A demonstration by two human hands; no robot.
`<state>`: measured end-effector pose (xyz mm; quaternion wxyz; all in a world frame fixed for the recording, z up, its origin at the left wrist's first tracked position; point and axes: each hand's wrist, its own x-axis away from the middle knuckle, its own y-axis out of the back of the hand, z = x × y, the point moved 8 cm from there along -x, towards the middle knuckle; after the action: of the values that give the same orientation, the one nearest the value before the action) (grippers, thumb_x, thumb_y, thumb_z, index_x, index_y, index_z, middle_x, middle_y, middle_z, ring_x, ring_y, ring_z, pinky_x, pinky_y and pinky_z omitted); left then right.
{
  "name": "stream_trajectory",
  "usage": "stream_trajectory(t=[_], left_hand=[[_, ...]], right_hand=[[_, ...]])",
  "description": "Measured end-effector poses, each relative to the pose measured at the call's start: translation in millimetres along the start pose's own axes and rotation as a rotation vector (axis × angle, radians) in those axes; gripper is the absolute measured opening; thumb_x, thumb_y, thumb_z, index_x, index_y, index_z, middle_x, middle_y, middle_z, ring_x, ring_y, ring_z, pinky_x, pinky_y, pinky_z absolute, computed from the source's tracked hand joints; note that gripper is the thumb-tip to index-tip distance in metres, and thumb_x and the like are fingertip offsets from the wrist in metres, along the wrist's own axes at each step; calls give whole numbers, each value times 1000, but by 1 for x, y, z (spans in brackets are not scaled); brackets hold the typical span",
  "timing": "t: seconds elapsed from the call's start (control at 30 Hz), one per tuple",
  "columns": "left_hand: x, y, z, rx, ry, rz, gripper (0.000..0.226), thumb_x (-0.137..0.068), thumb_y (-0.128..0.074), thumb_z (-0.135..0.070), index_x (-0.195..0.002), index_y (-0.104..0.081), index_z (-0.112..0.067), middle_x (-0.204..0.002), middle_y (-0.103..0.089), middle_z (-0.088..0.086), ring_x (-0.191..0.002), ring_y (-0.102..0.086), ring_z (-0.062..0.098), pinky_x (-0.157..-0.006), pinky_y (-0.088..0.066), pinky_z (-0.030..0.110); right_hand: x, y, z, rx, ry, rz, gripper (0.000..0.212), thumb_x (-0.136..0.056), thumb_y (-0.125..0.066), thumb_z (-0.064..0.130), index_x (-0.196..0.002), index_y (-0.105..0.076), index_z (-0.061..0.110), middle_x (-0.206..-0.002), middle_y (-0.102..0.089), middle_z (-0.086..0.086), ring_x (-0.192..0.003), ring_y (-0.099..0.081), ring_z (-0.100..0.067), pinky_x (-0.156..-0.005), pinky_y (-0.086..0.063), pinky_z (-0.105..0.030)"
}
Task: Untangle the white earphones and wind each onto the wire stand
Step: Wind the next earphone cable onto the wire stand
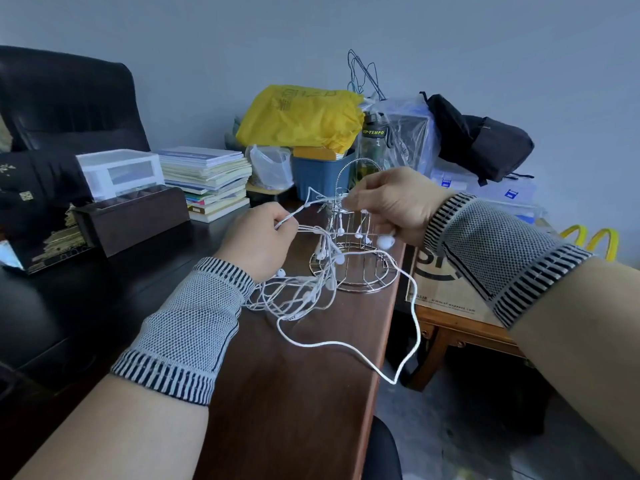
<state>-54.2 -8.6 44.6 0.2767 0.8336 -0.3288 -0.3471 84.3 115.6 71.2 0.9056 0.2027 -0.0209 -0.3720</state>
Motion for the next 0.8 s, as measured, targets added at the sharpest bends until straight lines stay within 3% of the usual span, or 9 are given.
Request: stream_trajectory(t=[0.07, 0.13, 0.23, 0.3, 0.4, 0.47, 0.57, 0.7, 0.8], left_hand=[[1, -3, 1, 59, 36, 28, 19, -99, -45, -30, -94, -60, -21, -74, -65, -5, -75, -65, 26, -64, -53, 37], [2, -8, 6, 159, 91, 56, 15, -100, -45, -30, -95, -58, -24, -76, -68, -6, -79, -70, 25, -72, -59, 44], [3, -14, 4, 318, 97, 83, 18, -100, -46, -27, -87, -57, -22, -77, -67, -4, -72, -70, 17, -77, -60, 43], [5, -16, -3, 285, 43, 105, 23, -102, -43, -26, -84, -56, -21, -70, -64, -9, -59, -62, 11, -67, -58, 34], [6, -19, -9, 221, -25, 128, 27, -102, -44, -28, -80, -57, -21, -48, -57, -19, -51, -48, 13, -65, -52, 39], [5, -19, -8, 255, -33, 128, 25, -101, -47, -29, -79, -58, -23, -54, -60, -20, -53, -47, 14, -71, -53, 45], [5, -23, -9, 305, -26, 146, 10, -94, -56, -27, -85, -60, -29, -73, -68, -15, -55, -48, 6, -69, -50, 39], [8, -28, -8, 275, -12, 188, 7, -86, -66, -26, -90, -71, -23, -70, -64, -12, -68, -56, 8, -69, -50, 34], [9, -31, -6, 307, 1, 203, 13, -87, -65, -26, -80, -72, -17, -58, -58, -8, -56, -48, 7, -66, -44, 34]], right_hand=[[2, -5, 1, 303, 19, 41, 24, -69, -83, 27, -78, -70, 9, -68, -56, -15, -54, -46, -24, -60, -48, -36], [7, -15, -1, 399, 1, 125, 23, -70, -82, 24, -81, -73, 6, -77, -61, -16, -64, -47, -24, -65, -46, -36], [11, -20, -2, 554, -7, 205, 12, -74, -81, 20, -80, -76, 11, -73, -65, -11, -56, -47, -15, -54, -44, -23], [11, -23, -2, 620, -3, 220, 8, -77, -79, 21, -78, -76, 14, -65, -65, -1, -50, -47, -8, -46, -41, -16], [8, -23, -4, 594, 7, 183, 11, -80, -76, 22, -79, -74, 11, -59, -64, 5, -47, -49, -5, -45, -40, -16], [5, -22, -5, 573, 21, 151, 14, -83, -73, 22, -81, -73, 7, -61, -62, 1, -48, -48, -9, -47, -42, -19], [4, -26, -10, 491, 44, 141, 14, -85, -70, 19, -76, -70, 9, -64, -61, -3, -54, -48, -16, -48, -41, -23], [3, -32, -17, 328, 32, 174, 16, -89, -65, 14, -73, -65, 13, -58, -56, -2, -52, -44, -18, -47, -39, -27], [2, -34, -19, 269, 9, 194, 17, -89, -65, 14, -72, -63, 15, -55, -55, 0, -50, -42, -15, -49, -39, -26]])
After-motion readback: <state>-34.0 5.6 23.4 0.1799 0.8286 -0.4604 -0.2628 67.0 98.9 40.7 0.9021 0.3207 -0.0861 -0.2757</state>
